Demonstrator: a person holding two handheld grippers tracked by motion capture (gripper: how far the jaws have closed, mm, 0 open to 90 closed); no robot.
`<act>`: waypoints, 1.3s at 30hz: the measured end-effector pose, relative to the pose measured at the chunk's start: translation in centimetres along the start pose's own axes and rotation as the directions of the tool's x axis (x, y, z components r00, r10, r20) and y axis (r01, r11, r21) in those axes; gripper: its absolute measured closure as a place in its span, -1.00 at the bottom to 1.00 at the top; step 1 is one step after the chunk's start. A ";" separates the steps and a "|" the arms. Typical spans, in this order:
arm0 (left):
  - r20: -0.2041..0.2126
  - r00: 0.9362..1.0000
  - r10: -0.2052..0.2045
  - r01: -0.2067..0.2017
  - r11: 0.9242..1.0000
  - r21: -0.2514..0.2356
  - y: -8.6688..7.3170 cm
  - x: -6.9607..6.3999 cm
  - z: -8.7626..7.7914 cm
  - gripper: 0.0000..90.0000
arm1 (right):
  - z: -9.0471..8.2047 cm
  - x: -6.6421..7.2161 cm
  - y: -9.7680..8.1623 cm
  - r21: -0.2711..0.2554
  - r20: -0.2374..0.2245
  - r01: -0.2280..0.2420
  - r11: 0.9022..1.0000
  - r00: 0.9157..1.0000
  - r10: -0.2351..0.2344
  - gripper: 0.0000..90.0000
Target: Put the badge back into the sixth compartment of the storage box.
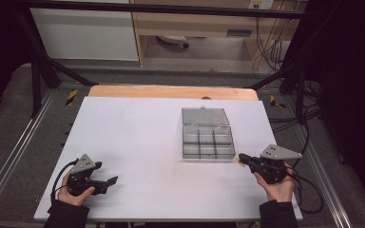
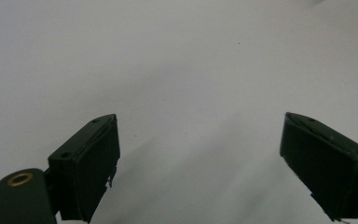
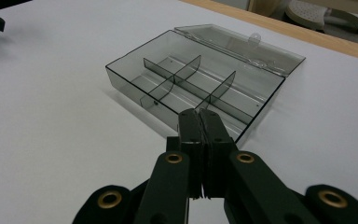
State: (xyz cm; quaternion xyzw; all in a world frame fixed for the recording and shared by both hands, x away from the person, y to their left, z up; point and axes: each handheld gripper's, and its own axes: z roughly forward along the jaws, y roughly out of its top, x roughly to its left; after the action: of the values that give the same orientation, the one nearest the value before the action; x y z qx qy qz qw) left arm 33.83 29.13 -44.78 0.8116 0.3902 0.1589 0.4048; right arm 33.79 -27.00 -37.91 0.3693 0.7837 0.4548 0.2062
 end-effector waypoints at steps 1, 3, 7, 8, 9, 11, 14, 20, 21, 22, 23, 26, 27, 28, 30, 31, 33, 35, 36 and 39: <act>0.001 1.000 -0.002 0.002 1.000 0.000 0.0 0.0 0.0 -0.73 | 0.1 0.0 0.2 0.000 0.000 -0.002 1.000 1.000 0.002 0.98; 0.000 1.000 0.000 0.000 1.000 0.001 0.0 0.0 0.0 -0.73 | 0.4 -0.1 0.7 -0.004 0.001 0.000 1.000 1.000 0.000 0.98; 0.001 1.000 -0.002 0.002 1.000 0.000 0.0 0.0 0.0 -0.73 | 0.7 -0.3 1.2 -0.007 0.003 -0.002 1.000 1.000 0.002 0.97; 0.000 1.000 0.001 -0.001 1.000 0.001 0.0 0.0 0.0 -0.73 | 0.8 -0.3 1.3 -0.005 0.003 -0.002 1.000 1.000 0.002 0.98; 0.000 1.000 0.001 -0.001 1.000 0.001 0.0 0.0 0.0 -0.74 | 1.1 -0.4 1.6 -0.006 0.001 -0.003 1.000 1.000 0.003 0.98; 0.001 1.000 0.001 -0.001 1.000 0.001 0.0 0.0 0.0 -0.73 | 1.2 -0.5 1.7 -0.003 0.003 0.001 1.000 1.000 -0.001 0.98; 0.001 1.000 -0.001 0.001 1.000 0.000 0.0 0.0 0.0 -0.73 | 1.8 -0.7 2.2 0.003 0.005 -0.002 1.000 1.000 0.002 0.98; 0.000 1.000 0.001 -0.001 1.000 0.000 0.0 0.0 0.0 -0.73 | 2.6 -1.2 2.7 0.018 0.015 -0.007 1.000 1.000 0.007 0.98; 0.000 1.000 0.001 -0.001 1.000 0.000 0.0 0.0 0.0 -0.73 | 2.7 -1.3 2.7 0.020 0.018 -0.007 1.000 1.000 0.006 0.98; 0.000 1.000 0.001 -0.001 1.000 0.000 0.0 0.0 0.0 -0.74 | 2.8 -1.4 2.8 0.022 0.018 -0.012 1.000 1.000 0.012 0.98; 0.000 1.000 0.002 -0.002 1.000 0.001 0.0 0.0 0.0 -0.74 | 2.8 -1.4 2.8 0.022 0.018 -0.012 1.000 1.000 0.012 0.98; 0.000 1.000 0.002 -0.002 1.000 0.000 0.0 0.0 0.0 -0.73 | 3.2 -1.7 3.0 0.028 0.019 -0.013 1.000 1.000 0.013 0.98; 0.000 1.000 0.002 -0.002 1.000 0.000 0.0 0.0 0.0 -0.73 | 3.4 -1.7 3.1 0.030 0.019 -0.017 0.999 1.000 0.016 0.98; 0.000 1.000 0.002 -0.002 1.000 0.001 0.0 0.0 0.0 -0.73 | 3.5 -1.9 3.1 0.034 0.021 -0.018 0.999 1.000 0.018 0.98; 0.000 1.000 0.002 -0.002 1.000 0.001 0.0 0.0 0.0 -0.73 | 4.1 -2.2 3.2 0.039 0.024 -0.028 0.999 0.999 0.027 0.98; 0.000 1.000 0.002 -0.002 1.000 0.001 0.0 0.0 0.0 -0.73 | 4.2 -2.3 3.2 0.042 0.024 -0.026 0.999 0.999 0.025 0.98; 0.000 1.000 0.002 -0.002 1.000 0.001 0.0 0.0 0.0 -0.73 | 4.4 -2.3 3.2 0.043 0.023 -0.031 0.999 0.999 0.030 0.98; -0.001 1.000 0.002 -0.002 1.000 0.001 0.0 0.0 0.0 -0.73 | 4.9 -2.5 3.3 0.056 0.024 -0.031 0.998 0.999 0.030 0.98; -0.001 1.000 0.003 -0.003 1.000 0.001 0.0 0.0 0.0 -0.73 | 5.1 -2.6 3.3 0.058 0.025 -0.033 0.998 0.999 0.032 0.97; -0.001 1.000 0.003 -0.003 1.000 0.001 0.0 0.0 0.0 -0.73 | 5.6 -2.8 3.3 0.065 0.024 -0.041 0.997 0.999 0.040 0.98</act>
State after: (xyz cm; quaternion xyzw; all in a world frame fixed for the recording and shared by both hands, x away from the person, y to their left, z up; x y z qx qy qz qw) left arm 33.86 29.14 -44.80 0.8124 0.3893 0.1595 0.4038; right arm 40.56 -24.98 -37.86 0.3968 0.7881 0.4289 0.1936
